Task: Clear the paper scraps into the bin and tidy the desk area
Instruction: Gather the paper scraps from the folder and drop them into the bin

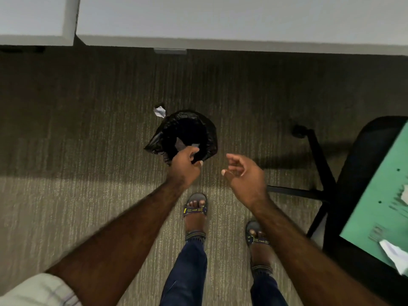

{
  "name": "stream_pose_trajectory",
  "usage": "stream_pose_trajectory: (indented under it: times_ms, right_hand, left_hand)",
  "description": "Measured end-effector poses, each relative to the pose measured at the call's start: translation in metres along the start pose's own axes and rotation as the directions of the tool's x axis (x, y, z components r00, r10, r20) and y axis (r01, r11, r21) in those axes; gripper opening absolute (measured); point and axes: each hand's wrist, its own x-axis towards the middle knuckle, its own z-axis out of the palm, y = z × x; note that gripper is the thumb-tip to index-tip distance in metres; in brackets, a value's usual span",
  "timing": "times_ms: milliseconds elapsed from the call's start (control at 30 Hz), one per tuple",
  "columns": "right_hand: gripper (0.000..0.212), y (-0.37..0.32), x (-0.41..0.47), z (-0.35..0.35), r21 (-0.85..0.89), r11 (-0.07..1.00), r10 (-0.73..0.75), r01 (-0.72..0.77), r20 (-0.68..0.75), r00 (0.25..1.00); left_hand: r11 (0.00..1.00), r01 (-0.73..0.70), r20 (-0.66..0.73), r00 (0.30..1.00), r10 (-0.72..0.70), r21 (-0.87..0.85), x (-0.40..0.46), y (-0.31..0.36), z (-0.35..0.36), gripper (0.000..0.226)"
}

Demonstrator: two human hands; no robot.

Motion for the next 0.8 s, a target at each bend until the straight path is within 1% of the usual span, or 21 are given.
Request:
stream_pose_trajectory:
  times_ms: [100,200,300,367,533,733,800]
  right_hand:
    - [0.047,0.015,-0.019,-0.031,0.023,1.000,0.003,-0.002,-0.042,0.999]
    - [0.048,0.030,-0.036,-0.065,0.053,0.998,-0.012,0.018,-0.116,0.993]
    - [0.050,0.043,-0.052,-0.100,0.076,0.996,-0.029,0.043,-0.181,0.983]
    - [0.052,0.052,-0.062,-0.123,0.036,0.998,-0.051,0.059,-0.207,0.977]
    - [0.055,0.078,-0.085,-0.180,-0.028,0.996,-0.084,0.079,-0.298,0.951]
    - [0.055,0.107,-0.115,-0.237,-0.153,0.987,-0.117,0.058,-0.417,0.901]
    - [0.053,0.116,-0.126,-0.255,-0.191,0.981,-0.113,0.030,-0.442,0.890]
  left_hand:
    - [0.998,-0.029,0.044,0.999,0.032,-0.052,-0.013,0.017,0.023,0.042]
    - [0.996,-0.080,0.071,0.994,0.083,-0.038,-0.027,0.037,0.048,0.042]
    - [0.984,-0.178,0.093,0.980,0.178,-0.008,-0.045,0.060,0.075,0.040]
    - [0.970,-0.242,0.100,0.965,0.241,0.000,-0.058,0.076,0.092,0.038]
    - [0.916,-0.401,0.151,0.905,0.398,-0.012,-0.093,0.123,0.143,0.039]
    - [0.853,-0.521,0.264,0.821,0.507,-0.017,-0.135,0.170,0.193,0.042]
    - [0.829,-0.559,0.291,0.793,0.535,-0.001,-0.148,0.182,0.206,0.042]
